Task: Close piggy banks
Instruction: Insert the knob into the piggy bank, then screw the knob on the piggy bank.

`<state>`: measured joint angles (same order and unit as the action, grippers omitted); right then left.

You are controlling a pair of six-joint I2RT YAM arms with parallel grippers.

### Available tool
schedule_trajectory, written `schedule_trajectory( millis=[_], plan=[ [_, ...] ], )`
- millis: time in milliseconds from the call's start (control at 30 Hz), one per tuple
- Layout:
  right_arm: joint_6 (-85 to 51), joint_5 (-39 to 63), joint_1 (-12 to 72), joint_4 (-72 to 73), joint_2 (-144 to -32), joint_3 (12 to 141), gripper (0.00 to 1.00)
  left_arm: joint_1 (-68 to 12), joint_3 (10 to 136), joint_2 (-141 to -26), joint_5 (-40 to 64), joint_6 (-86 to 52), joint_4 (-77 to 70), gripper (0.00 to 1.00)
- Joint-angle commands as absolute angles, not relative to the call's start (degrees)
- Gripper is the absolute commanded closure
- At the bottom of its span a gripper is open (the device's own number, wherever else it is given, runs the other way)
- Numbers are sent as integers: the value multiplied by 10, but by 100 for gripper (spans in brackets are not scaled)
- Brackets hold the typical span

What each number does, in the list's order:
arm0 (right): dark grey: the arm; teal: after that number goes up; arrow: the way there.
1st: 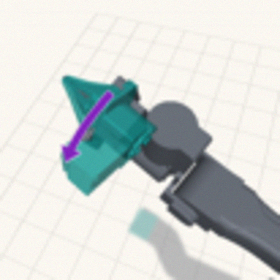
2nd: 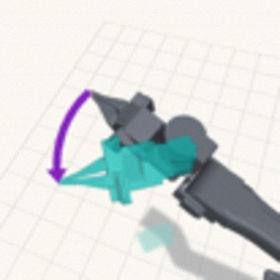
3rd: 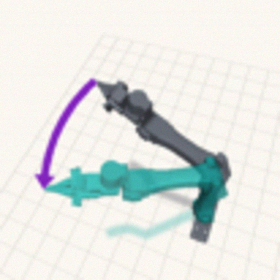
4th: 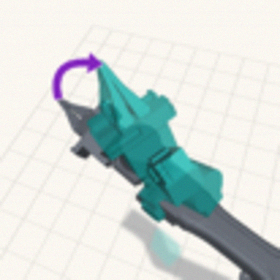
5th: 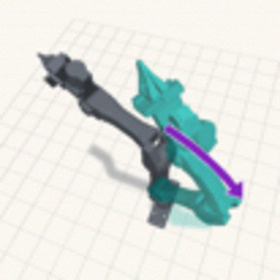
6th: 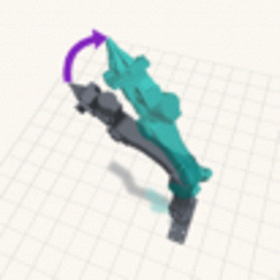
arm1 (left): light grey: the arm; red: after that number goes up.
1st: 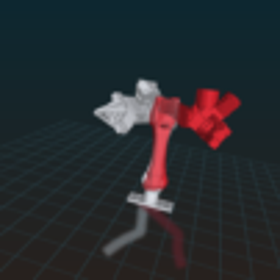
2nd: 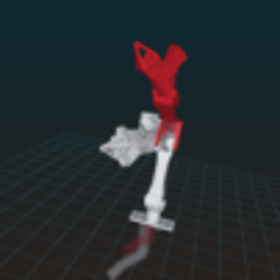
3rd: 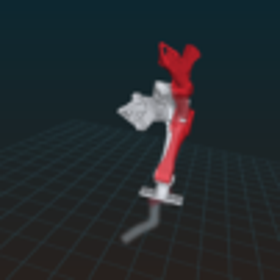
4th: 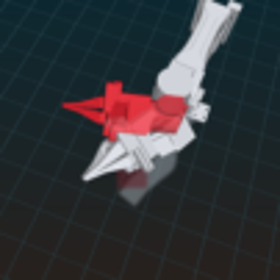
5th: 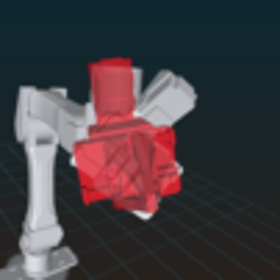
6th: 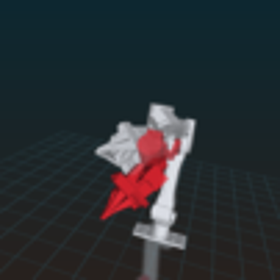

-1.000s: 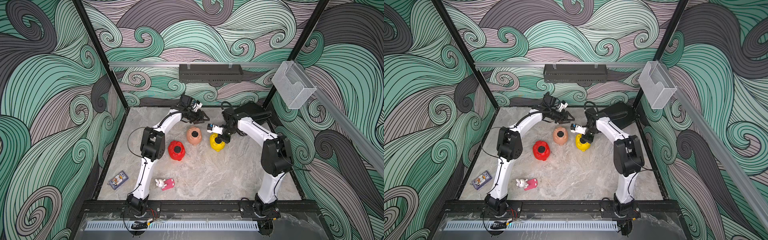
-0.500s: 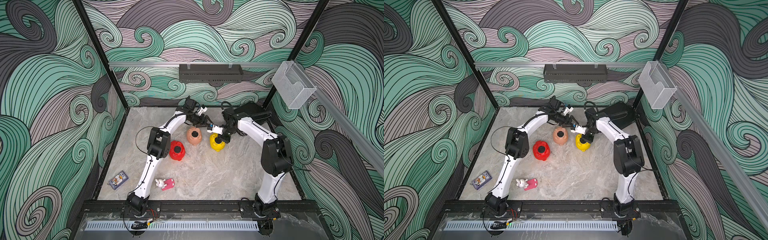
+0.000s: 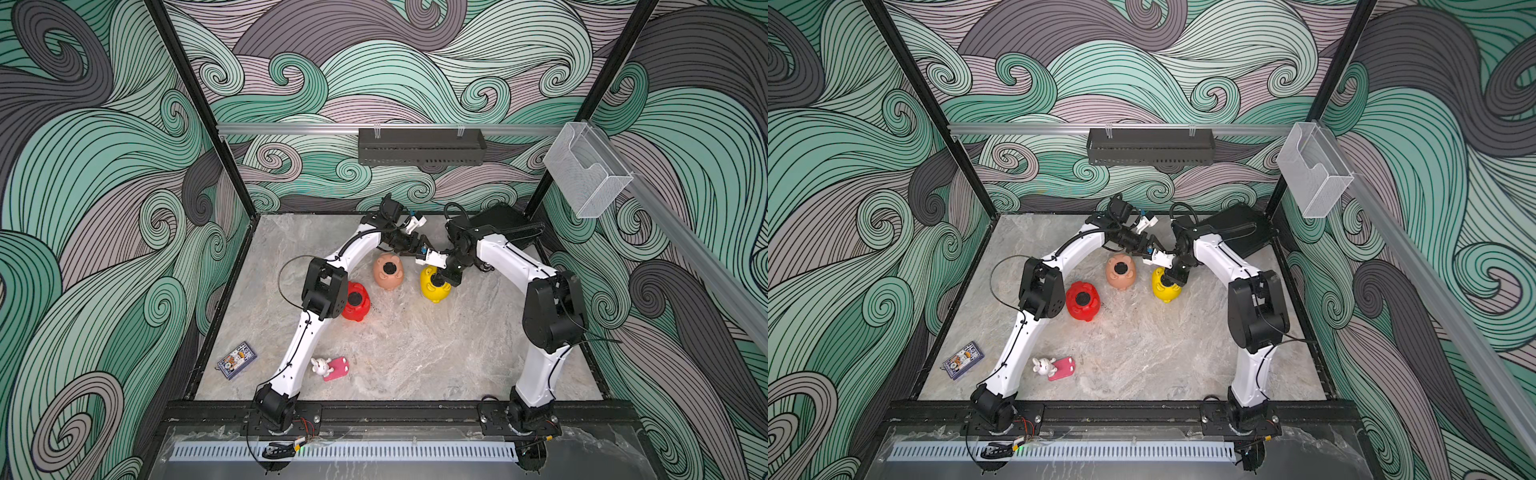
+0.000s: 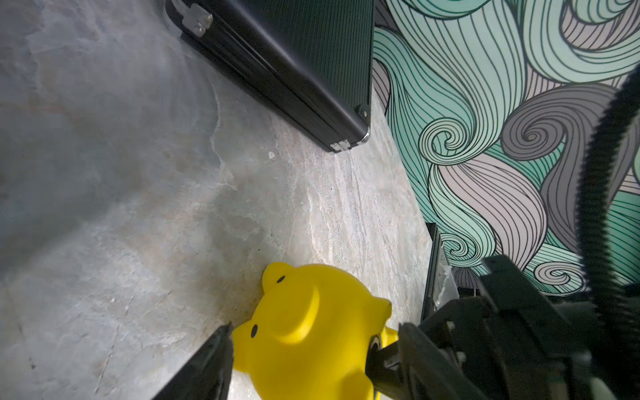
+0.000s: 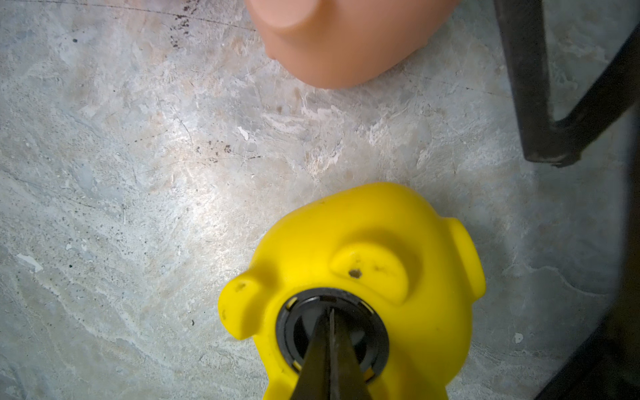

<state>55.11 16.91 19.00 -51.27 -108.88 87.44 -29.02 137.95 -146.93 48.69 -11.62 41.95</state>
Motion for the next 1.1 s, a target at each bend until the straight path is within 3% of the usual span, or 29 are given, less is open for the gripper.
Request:
schedule_trajectory(
  millis=[0,1067],
  plan=[
    [546,162,188,-547,-1098,853,100,-289,1388,-1482,497,-73,458,26],
    [535,154,187,-546,-1112,864,100,-306,1368,-1477,539,-58,449,28]
  ],
)
